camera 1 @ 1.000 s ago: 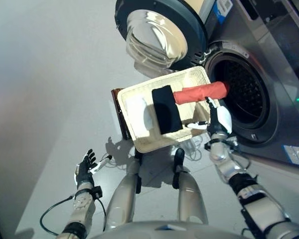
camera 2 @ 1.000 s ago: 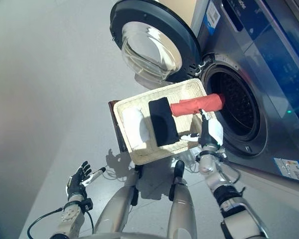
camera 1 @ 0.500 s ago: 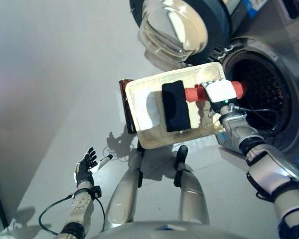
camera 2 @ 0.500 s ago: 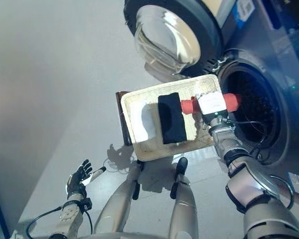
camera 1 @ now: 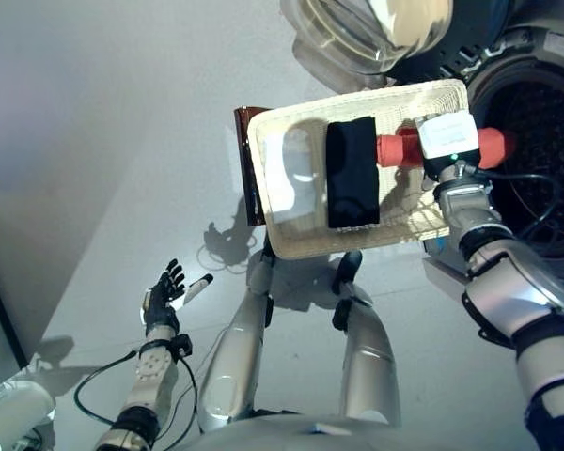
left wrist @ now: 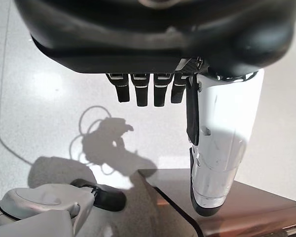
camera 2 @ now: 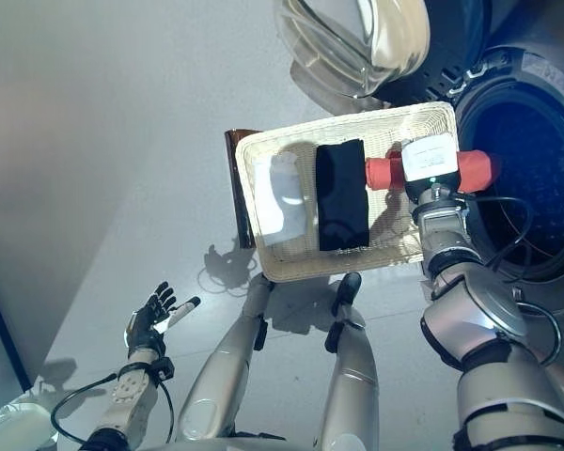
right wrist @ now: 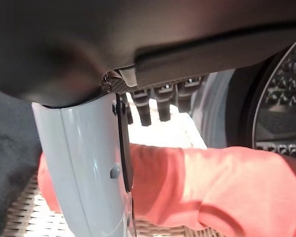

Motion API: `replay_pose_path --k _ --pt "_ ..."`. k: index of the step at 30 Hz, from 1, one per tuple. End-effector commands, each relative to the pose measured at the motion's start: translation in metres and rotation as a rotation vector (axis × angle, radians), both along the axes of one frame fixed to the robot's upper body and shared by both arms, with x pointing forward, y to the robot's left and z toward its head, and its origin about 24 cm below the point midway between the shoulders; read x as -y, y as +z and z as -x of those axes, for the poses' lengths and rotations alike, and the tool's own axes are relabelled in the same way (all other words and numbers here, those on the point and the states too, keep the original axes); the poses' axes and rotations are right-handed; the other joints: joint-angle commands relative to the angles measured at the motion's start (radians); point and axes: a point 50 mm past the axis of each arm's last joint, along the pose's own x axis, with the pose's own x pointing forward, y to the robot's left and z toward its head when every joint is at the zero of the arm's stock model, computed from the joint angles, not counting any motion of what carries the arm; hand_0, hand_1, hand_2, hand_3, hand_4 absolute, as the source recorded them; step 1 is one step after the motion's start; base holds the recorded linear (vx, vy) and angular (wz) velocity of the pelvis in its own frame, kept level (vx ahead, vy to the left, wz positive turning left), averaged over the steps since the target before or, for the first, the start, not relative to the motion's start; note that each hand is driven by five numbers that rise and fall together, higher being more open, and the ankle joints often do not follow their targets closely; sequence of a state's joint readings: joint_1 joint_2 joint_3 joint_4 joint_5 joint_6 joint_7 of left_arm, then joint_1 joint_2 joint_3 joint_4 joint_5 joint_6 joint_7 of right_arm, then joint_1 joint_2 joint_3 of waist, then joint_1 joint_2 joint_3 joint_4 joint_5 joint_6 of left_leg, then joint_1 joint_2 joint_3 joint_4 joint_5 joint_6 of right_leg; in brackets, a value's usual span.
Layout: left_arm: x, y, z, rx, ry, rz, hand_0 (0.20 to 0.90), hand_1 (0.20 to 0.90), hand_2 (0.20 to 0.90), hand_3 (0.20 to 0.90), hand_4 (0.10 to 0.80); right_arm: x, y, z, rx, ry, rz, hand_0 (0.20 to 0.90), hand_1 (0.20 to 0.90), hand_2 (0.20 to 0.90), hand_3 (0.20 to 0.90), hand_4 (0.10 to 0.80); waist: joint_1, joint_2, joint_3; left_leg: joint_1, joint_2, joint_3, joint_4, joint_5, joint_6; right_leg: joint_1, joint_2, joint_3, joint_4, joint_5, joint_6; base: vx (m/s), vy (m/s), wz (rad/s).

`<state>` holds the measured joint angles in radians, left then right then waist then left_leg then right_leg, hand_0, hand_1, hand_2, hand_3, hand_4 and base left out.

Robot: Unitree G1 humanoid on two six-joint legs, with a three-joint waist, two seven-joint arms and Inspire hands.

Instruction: Pick up the clothes and place them into the washing machine

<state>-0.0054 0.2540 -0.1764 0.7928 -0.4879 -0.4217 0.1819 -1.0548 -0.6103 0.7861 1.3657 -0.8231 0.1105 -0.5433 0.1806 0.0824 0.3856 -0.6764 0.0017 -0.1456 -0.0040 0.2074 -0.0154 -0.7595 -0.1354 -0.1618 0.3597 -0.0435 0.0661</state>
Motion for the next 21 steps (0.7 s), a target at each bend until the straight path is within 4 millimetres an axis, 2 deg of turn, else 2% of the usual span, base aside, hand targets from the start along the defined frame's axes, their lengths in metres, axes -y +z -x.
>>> replay_pose_path --k 1,7,12,13,14,15,21 --pt "-0.026 0.021 -0.009 0.095 0.082 -0.062 0.9 0.9 0.9 0.9 0.8 0.03 0.064 0.002 0.183 -0.087 0.113 0.9 0.9 0.9 0.9 0.8 0.008 0.013 0.024 -0.043 -0.014 0.032 0.133 -0.125 -0.056 0.064 0.018 0.001 -0.144 0.089 0.019 -0.006 0.008 0.07" --pt "-0.021 0.028 -0.016 0.138 0.06 -0.048 0.9 0.9 0.9 0.9 0.8 0.041 0.078 0.006 0.194 -0.141 0.151 0.9 0.9 0.9 0.9 0.8 0.009 0.034 0.045 -0.085 -0.017 0.03 0.144 -0.125 -0.055 0.012 0.017 0.01 -0.121 0.086 0.018 -0.001 0.002 0.01" --pt "-0.018 0.033 -0.02 0.163 0.05 -0.042 0.9 0.9 0.9 0.9 0.8 0.049 0.081 0.01 0.186 -0.171 0.173 0.9 0.9 0.9 0.9 0.8 0.011 0.052 0.057 -0.105 -0.019 0.03 0.144 -0.122 -0.054 -0.016 0.013 0.019 -0.111 0.088 0.02 -0.003 0.007 -0.02" --pt "-0.016 0.035 -0.022 0.176 0.047 -0.036 0.9 0.9 0.9 0.9 0.8 0.053 0.082 0.012 0.179 -0.19 0.173 0.617 0.617 0.617 0.617 0.598 0.013 0.061 0.061 -0.112 -0.022 0.031 0.144 -0.12 -0.054 -0.024 0.012 0.021 -0.109 0.087 0.021 0.0 0.0 0.0" --pt "-0.016 0.037 -0.023 0.188 0.042 -0.034 0.9 0.9 0.9 0.9 0.8 0.054 0.083 0.012 0.183 -0.197 0.167 0.304 0.304 0.304 0.304 0.375 0.015 0.066 0.063 -0.113 -0.024 0.032 0.144 -0.119 -0.054 -0.027 0.012 0.023 -0.107 0.089 0.022 0.0 0.0 0.0" --pt "-0.016 0.037 -0.023 0.187 0.042 -0.034 0.9 0.9 0.9 0.9 0.8 0.054 0.083 0.012 0.183 -0.197 0.167 0.2 0.2 0.2 0.2 0.3 0.015 0.066 0.063 -0.113 -0.024 0.032 0.144 -0.119 -0.054 -0.027 0.012 0.023 -0.107 0.089 0.022 0.0 0.0 0.0" --pt "-0.015 0.032 -0.019 0.165 0.046 -0.038 0.9 0.9 0.9 0.9 0.8 0.052 0.082 0.011 0.19 -0.19 0.154 0.2 0.2 0.2 0.2 0.3 0.014 0.075 0.064 -0.115 -0.03 0.04 0.152 -0.123 -0.052 -0.039 0.012 0.034 -0.102 0.093 0.022 0.0 0.0 0.0"
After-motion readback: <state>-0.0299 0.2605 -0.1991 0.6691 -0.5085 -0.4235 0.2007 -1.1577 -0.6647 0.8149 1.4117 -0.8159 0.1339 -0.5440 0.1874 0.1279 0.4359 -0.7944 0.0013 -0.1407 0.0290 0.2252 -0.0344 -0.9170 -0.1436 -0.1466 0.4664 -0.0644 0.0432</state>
